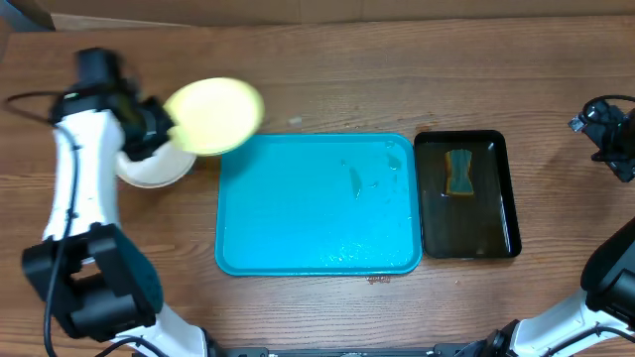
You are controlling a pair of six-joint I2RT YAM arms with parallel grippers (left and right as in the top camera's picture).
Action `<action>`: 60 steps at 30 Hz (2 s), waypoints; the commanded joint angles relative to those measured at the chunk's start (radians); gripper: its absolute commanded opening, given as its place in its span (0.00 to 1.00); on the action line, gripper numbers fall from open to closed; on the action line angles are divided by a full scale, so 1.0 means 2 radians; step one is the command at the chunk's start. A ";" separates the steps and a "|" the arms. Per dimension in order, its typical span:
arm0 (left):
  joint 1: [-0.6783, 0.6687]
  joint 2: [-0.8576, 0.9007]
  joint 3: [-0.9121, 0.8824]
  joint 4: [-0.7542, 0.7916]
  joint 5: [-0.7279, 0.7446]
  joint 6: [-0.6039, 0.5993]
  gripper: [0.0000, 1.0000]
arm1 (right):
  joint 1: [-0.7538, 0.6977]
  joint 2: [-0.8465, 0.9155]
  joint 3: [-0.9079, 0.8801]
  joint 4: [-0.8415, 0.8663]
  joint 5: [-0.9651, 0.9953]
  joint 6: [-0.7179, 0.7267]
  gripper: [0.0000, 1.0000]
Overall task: Clean dirty plates on tray and stack at the side
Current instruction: 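Carry the yellow plate left and set it on the white plates, then release the yellow plate and hold the left gripper above the stack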
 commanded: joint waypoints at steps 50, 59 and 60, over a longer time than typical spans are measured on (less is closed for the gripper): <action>0.114 -0.005 -0.069 0.119 -0.142 -0.005 0.62 | -0.001 -0.002 0.008 0.002 -0.001 0.002 1.00; 0.104 -0.005 -0.069 0.138 -0.003 0.031 0.77 | -0.001 -0.002 0.008 0.002 -0.001 0.002 1.00; 0.100 -0.005 -0.069 0.138 0.000 0.031 0.77 | -0.001 -0.002 0.008 0.002 -0.001 0.002 1.00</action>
